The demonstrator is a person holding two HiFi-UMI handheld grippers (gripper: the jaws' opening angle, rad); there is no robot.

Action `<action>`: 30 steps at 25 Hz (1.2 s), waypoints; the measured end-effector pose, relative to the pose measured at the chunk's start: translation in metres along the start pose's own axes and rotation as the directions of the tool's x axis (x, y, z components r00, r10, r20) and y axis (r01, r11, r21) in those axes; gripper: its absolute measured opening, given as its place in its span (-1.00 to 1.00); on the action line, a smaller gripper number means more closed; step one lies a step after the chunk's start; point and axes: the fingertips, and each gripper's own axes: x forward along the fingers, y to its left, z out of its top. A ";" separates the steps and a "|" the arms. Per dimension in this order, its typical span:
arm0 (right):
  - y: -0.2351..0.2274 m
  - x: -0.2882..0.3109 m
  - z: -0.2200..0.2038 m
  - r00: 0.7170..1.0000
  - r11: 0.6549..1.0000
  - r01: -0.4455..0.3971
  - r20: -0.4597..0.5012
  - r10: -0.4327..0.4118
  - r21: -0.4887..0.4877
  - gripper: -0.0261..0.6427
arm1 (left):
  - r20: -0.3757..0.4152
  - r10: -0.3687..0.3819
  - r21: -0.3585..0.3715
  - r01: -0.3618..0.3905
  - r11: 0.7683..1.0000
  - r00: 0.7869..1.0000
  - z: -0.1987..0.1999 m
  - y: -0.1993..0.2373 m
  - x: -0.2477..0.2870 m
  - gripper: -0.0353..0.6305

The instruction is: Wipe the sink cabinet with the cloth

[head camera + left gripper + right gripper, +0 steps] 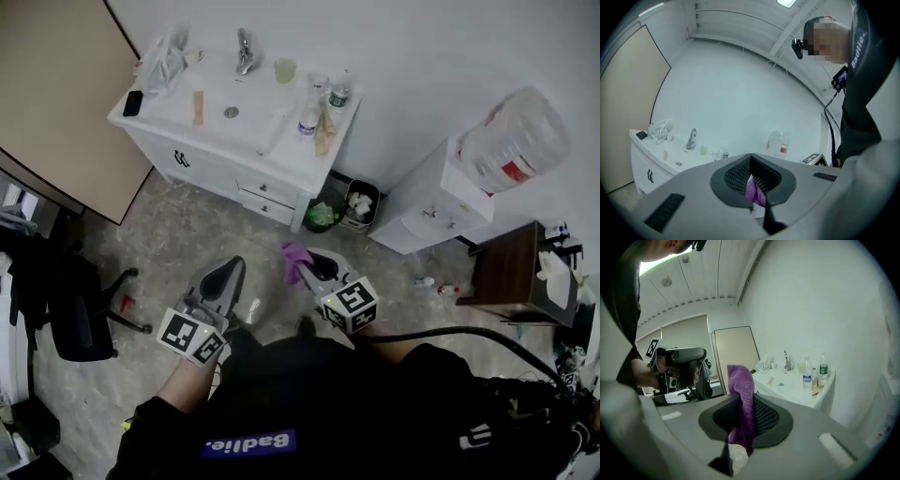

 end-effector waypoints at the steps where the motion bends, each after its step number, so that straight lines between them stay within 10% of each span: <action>1: 0.003 -0.015 0.007 1.000 1.000 -0.015 0.020 0.015 0.000 -0.74 | 0.000 -0.006 -0.018 0.006 1.000 1.000 0.001 -0.020 0.001 -0.89; 10: 0.062 -0.098 0.059 0.983 0.990 -0.121 0.131 0.131 -0.078 -0.74 | -0.008 -0.127 -0.028 0.127 0.991 0.992 0.022 -0.124 -0.010 -0.89; 30: 0.096 -0.105 0.062 0.975 0.994 -0.099 0.197 0.107 -0.050 -0.74 | -0.055 -0.216 0.112 0.221 0.969 0.975 -0.001 -0.137 -0.039 -0.89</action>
